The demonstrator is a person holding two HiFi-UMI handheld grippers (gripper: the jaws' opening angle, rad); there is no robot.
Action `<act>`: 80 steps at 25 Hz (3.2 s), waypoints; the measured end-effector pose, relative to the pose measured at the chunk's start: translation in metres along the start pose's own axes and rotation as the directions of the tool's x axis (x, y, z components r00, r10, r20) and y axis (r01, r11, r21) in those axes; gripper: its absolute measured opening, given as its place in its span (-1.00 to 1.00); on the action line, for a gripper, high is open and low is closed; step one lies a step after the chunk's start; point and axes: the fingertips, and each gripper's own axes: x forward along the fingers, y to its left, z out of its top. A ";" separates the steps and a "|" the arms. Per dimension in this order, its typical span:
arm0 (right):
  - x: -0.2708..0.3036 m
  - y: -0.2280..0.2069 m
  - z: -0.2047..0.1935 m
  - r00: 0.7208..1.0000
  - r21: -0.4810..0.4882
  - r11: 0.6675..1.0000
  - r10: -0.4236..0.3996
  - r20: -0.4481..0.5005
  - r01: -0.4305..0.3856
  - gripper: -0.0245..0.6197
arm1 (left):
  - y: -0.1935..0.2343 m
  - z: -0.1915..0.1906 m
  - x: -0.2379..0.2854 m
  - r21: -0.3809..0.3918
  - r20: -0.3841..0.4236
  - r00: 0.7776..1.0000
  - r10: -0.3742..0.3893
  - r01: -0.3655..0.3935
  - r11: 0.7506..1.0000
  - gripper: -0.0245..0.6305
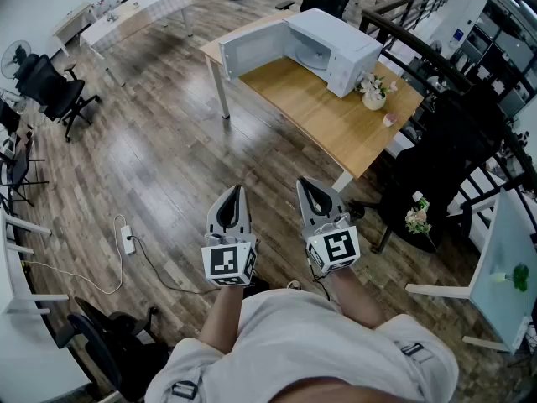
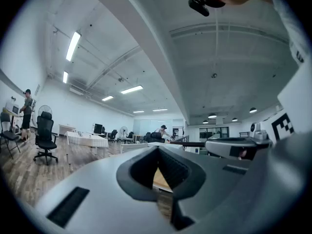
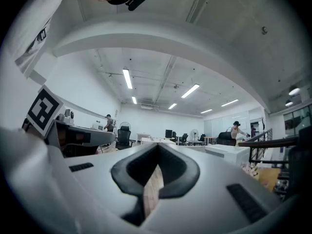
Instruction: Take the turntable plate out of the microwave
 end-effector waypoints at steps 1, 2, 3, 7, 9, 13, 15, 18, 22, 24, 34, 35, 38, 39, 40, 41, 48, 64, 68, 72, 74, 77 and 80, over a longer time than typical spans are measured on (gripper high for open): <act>0.001 0.002 -0.002 1.000 0.004 1.000 0.005 -0.006 -0.005 -0.91 | 0.001 -0.001 0.000 -0.002 0.001 1.000 0.002 -0.002 1.000 -0.89; 0.001 0.004 -0.005 1.000 0.007 1.000 0.011 -0.012 -0.011 -0.91 | 0.002 -0.002 0.000 -0.005 0.001 1.000 0.005 -0.005 1.000 -0.89; 0.002 0.005 -0.007 1.000 0.007 1.000 0.017 -0.019 -0.017 -0.91 | 0.003 -0.003 0.000 -0.011 0.000 1.000 0.007 -0.007 1.000 -0.89; 0.003 0.008 -0.013 0.999 0.008 1.000 0.024 -0.041 -0.024 -0.91 | 0.000 -0.011 0.002 -0.027 -0.019 1.000 -0.001 0.000 1.000 -0.89; 0.004 0.009 -0.013 0.999 0.014 1.000 0.020 -0.041 -0.019 -0.91 | 0.000 -0.017 0.004 -0.032 -0.035 0.999 -0.016 0.015 0.999 -0.89; 0.009 0.009 -0.015 1.000 0.047 0.999 0.002 -0.031 0.000 -0.91 | 0.002 -0.024 0.010 -0.035 -0.055 0.997 -0.053 0.051 0.998 -0.89; 0.014 0.008 -0.017 0.999 0.052 0.998 -0.016 -0.037 0.018 -0.91 | 0.005 -0.026 0.014 -0.042 -0.057 0.996 -0.074 0.071 0.997 -0.88; 0.024 0.009 -0.024 0.998 0.052 0.998 -0.037 -0.048 0.039 -0.83 | 0.011 -0.033 0.022 -0.051 -0.076 0.991 -0.112 0.109 0.993 -0.81; 0.040 0.014 -0.037 0.996 0.073 0.996 -0.054 -0.069 0.059 -0.78 | 0.028 -0.042 0.033 -0.056 -0.099 0.984 -0.146 0.141 0.988 -0.76; 0.051 0.017 -0.040 0.996 0.073 0.995 -0.062 -0.071 0.067 -0.78 | 0.041 -0.042 0.040 -0.052 -0.102 0.982 -0.156 0.152 0.987 -0.76; 0.095 0.009 -0.047 0.987 0.070 0.989 -0.122 -0.104 0.130 -0.73 | 0.075 -0.051 0.078 -0.073 -0.154 0.963 -0.222 0.213 0.974 -0.76; 0.100 0.006 -0.049 0.987 0.073 0.989 -0.123 -0.107 0.131 -0.73 | 0.077 -0.053 0.083 -0.076 -0.158 0.962 -0.222 0.212 0.974 -0.76; 0.120 -0.006 -0.054 0.987 0.072 0.989 -0.119 -0.109 0.127 -0.73 | 0.084 -0.061 0.101 -0.087 -0.173 0.960 -0.221 0.208 0.974 -0.76; 0.128 -0.011 -0.056 0.987 0.072 0.989 -0.117 -0.107 0.125 -0.73 | 0.087 -0.063 0.110 -0.087 -0.175 0.960 -0.220 0.208 0.974 -0.76; 0.137 -0.017 -0.058 0.988 0.073 0.990 -0.115 -0.104 0.123 -0.73 | 0.090 -0.063 0.120 -0.083 -0.175 0.960 -0.220 0.208 0.975 -0.76; 0.146 -0.024 -0.061 0.989 0.076 0.990 -0.111 -0.100 0.119 -0.73 | 0.092 -0.063 0.132 -0.078 -0.173 0.960 -0.218 0.208 0.975 -0.76; 0.208 -0.096 -0.072 0.992 0.092 0.991 -0.094 -0.084 0.102 -0.71 | 0.091 -0.056 0.231 -0.064 -0.161 0.963 -0.215 0.207 0.976 -0.76; 0.277 -0.232 -0.113 0.987 0.156 0.979 -0.115 -0.113 0.132 -0.70 | 0.057 -0.081 0.386 -0.096 -0.219 0.944 -0.247 0.231 0.968 -0.76; 0.298 -0.253 -0.124 0.985 0.159 0.976 -0.128 -0.119 0.146 -0.70 | 0.059 -0.090 0.421 -0.105 -0.226 0.938 -0.264 0.246 0.964 -0.76; 0.323 -0.275 -0.140 0.977 0.172 0.968 -0.160 -0.140 0.183 -0.70 | 0.065 -0.101 0.461 -0.118 -0.242 0.921 -0.305 0.284 0.951 -0.76; 0.337 -0.287 -0.148 0.971 0.185 0.960 -0.183 -0.154 0.210 -0.69 | 0.068 -0.103 0.483 -0.125 -0.247 0.909 -0.336 0.315 0.941 -0.76; 0.360 -0.302 -0.156 0.958 0.185 0.948 -0.229 -0.173 0.259 -0.69 | 0.075 -0.107 0.518 -0.142 -0.252 0.885 -0.390 0.365 0.920 -0.76; 0.383 -0.315 -0.165 0.939 0.185 0.929 -0.284 -0.195 0.320 -0.68 | 0.083 -0.112 0.552 -0.155 -0.269 0.852 -0.450 0.422 0.893 -0.76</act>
